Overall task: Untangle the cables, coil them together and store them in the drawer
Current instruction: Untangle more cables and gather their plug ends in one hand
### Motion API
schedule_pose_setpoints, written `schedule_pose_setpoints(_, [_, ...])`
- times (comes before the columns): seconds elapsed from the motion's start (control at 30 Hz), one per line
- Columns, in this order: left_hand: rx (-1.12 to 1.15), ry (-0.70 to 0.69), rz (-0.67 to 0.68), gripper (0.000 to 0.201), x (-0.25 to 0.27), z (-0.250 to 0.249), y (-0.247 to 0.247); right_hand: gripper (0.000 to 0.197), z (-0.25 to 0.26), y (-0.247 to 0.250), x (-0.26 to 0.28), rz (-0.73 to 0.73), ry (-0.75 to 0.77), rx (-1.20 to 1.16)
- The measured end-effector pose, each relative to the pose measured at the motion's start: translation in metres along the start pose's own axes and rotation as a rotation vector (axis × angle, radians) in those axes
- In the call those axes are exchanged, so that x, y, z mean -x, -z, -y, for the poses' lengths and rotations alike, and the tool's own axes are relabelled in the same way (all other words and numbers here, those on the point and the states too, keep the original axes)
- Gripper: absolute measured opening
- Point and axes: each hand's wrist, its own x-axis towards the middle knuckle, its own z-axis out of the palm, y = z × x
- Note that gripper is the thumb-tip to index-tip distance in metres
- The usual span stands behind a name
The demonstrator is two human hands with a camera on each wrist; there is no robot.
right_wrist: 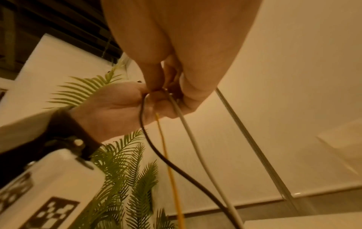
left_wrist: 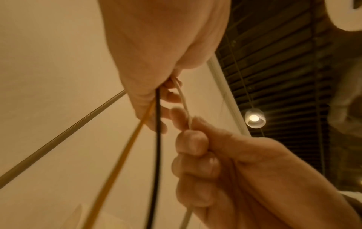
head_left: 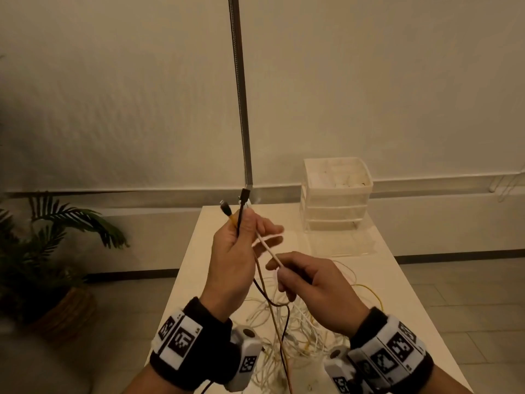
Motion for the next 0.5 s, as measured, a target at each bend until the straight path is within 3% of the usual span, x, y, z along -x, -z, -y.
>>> schedule_pose_setpoints(0.07, [0.107, 0.025, 0.03, 0.037, 0.003, -0.007, 0.0, 0.015, -0.008, 0.005, 0.002, 0.065, 0.02, 0.037])
schedule_pose_setpoints(0.2, [0.154, -0.049, -0.068, 0.037, -0.008, -0.027, 0.019, 0.024, -0.043, 0.006, 0.01, 0.192, -0.048, 0.239])
schedule_pose_setpoints(0.33, [0.092, -0.207, -0.16, 0.037, -0.02, -0.062, 0.052, 0.03, -0.081, 0.015, 0.021, 0.14, -0.186, 0.299])
schedule_pose_setpoints(0.43, [-0.15, -0.113, 0.061, 0.034, -0.013, -0.068, 0.049, 0.028, -0.073, 0.022, 0.016, 0.073, -0.312, -0.01])
schedule_pose_setpoints(0.5, [-0.588, -0.068, 0.289, 0.034, -0.002, -0.053, 0.035, 0.024, -0.055, 0.025, 0.009, 0.103, -0.351, -0.182])
